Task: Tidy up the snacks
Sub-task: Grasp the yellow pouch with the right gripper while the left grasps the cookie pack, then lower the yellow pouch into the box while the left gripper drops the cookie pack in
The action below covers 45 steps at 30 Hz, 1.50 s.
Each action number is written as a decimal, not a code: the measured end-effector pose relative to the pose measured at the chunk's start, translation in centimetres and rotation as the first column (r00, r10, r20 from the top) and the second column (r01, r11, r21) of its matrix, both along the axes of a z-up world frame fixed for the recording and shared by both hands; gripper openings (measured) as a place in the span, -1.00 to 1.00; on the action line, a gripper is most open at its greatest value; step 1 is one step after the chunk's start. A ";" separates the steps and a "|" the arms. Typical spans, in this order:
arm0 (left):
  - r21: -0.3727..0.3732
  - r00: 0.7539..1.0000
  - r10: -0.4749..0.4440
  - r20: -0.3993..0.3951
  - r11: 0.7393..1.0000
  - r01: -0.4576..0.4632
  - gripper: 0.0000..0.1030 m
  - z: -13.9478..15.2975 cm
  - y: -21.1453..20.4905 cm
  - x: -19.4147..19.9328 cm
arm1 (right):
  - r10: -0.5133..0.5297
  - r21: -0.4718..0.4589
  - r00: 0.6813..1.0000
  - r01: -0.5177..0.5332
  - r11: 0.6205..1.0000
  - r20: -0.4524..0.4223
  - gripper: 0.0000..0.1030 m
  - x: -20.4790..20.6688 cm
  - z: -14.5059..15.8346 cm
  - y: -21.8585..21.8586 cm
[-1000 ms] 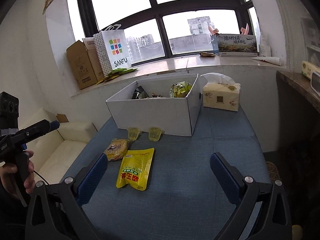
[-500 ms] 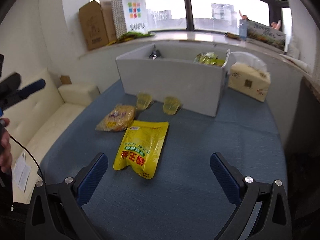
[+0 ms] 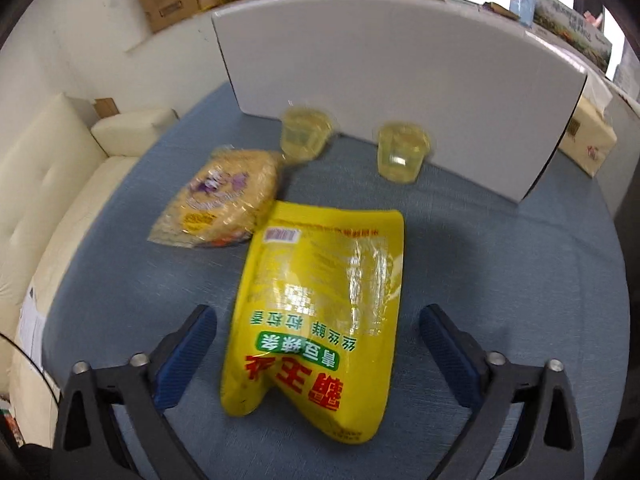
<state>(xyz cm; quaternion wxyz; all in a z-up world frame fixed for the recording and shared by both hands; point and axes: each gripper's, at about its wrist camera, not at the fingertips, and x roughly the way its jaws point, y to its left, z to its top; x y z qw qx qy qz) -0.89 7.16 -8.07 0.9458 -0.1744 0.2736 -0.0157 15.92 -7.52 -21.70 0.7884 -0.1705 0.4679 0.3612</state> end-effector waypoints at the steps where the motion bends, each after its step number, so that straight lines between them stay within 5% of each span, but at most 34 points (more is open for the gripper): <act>1: -0.007 1.000 0.002 -0.004 1.000 -0.002 1.00 -0.1 0.1 0.1 | 0.022 -0.020 0.999 -0.021 1.000 0.045 0.39 -0.6 0.1 0.1; 4: -0.024 1.000 0.011 -0.009 1.000 -0.011 1.00 -0.3 0.5 0.3 | 0.040 -0.004 0.998 -0.040 0.999 0.048 -0.09 -1.0 0.4 -0.5; 7: -0.029 1.000 0.010 -0.028 1.000 -0.011 1.00 -0.7 0.6 0.7 | 0.035 0.023 0.999 -0.036 0.999 0.022 -0.18 -1.1 0.7 -1.8; 17: 0.033 0.979 0.012 -0.204 0.999 -0.006 1.00 -5.2 0.2 7.6 | -0.117 0.228 0.993 0.108 0.968 0.023 -0.20 -2.2 5.6 -11.1; 20: 0.002 0.966 0.025 -0.259 1.000 -0.025 1.00 -6.9 0.7 10.7 | -0.164 0.277 0.986 0.148 0.949 0.035 -0.20 -2.6 6.9 -13.8; 31: 0.117 0.919 0.087 -0.384 0.992 -0.045 1.00 -11.1 1.1 16.3 | -0.210 0.366 0.977 0.187 0.912 0.023 -0.20 -2.4 8.3 -16.3; 34: 0.079 0.909 0.064 -0.411 0.996 -0.034 0.99 -12.4 1.3 16.7 | -0.207 0.368 0.978 0.179 0.913 0.037 -0.20 -2.8 8.3 -16.1; 36: 0.125 0.913 0.072 -0.402 0.992 -0.024 0.98 -12.4 0.9 16.5 | -0.202 0.365 0.979 0.175 0.914 0.035 -0.20 -2.9 8.2 -16.0; 39: 0.142 0.921 0.074 -0.384 0.990 -0.020 0.57 -12.0 0.7 16.0 | -0.194 0.356 0.980 0.171 0.919 0.032 -0.20 -2.8 7.9 -15.7; 45: 0.092 0.963 -0.004 -0.270 0.995 0.030 0.54 -8.5 0.3 12.8 | -0.194 0.344 0.980 0.170 0.923 0.036 -0.20 -2.9 7.5 -15.2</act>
